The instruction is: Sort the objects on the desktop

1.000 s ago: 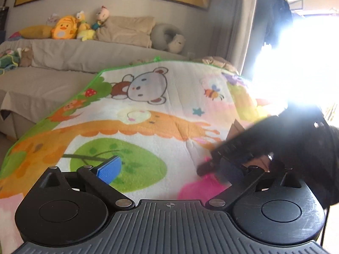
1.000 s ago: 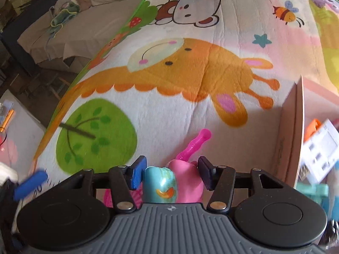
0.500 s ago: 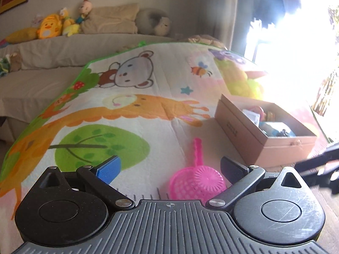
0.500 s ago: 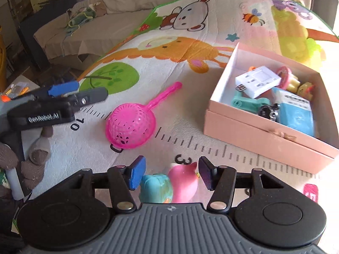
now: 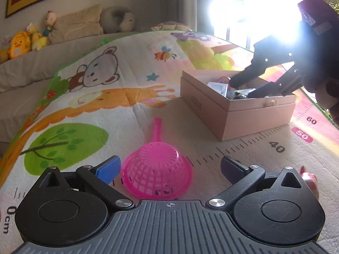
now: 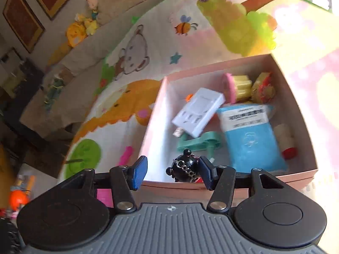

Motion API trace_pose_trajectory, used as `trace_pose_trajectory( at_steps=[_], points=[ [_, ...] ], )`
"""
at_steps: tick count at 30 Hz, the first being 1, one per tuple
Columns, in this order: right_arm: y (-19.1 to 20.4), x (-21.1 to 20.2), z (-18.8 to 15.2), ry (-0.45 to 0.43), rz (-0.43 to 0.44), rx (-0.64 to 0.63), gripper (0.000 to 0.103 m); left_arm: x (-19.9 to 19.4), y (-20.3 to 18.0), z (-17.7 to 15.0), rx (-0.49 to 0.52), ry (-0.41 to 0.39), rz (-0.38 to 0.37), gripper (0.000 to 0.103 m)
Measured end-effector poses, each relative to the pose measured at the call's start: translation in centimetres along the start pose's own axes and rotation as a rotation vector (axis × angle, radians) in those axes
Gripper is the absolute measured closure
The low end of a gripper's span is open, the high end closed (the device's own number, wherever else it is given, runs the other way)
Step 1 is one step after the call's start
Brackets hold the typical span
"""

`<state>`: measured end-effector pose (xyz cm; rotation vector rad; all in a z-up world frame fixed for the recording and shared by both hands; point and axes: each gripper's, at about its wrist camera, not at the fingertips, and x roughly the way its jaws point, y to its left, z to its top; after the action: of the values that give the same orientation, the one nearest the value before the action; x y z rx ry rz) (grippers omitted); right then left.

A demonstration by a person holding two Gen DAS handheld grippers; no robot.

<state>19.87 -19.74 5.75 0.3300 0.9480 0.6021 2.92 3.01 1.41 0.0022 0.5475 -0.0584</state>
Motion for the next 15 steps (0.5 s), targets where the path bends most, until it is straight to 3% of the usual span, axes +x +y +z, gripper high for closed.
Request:
trace_pose_trajectory(
  at_steps=[1,2,4,7,10,13,15],
  points=[
    [-0.1,-0.1,-0.1,0.002,0.081,0.044,0.049,0.1,0.1,0.0,-0.007,0.008,-0.001,0.0],
    [0.0,-0.5,-0.2,-0.015,0.109,0.054,0.049,0.2,0.2,0.1,-0.011,0.015,-0.001,0.0],
    [0.8,-1.6,-0.7,-0.074,0.047,0.002,0.048,0.4,0.2,0.1,-0.016,0.028,0.003,0.0],
    [1.8,-3.7,-2.6,-0.154,-0.085,-0.121,0.032,0.6,0.3,0.1,-0.022,0.039,0.008,0.0],
    [2.3,-5.6,-5.5,-0.186,-0.156,-0.23,0.018,0.8,0.4,0.1,-0.03,0.052,0.01,0.0],
    [3.2,-6.5,-9.5,-0.155,-0.155,-0.347,0.005,0.9,0.6,0.1,-0.044,0.063,0.024,0.0],
    [4.1,-6.3,-12.0,-0.105,-0.135,-0.424,0.005,1.0,0.6,0.1,-0.051,0.067,0.043,0.0]
  ],
)
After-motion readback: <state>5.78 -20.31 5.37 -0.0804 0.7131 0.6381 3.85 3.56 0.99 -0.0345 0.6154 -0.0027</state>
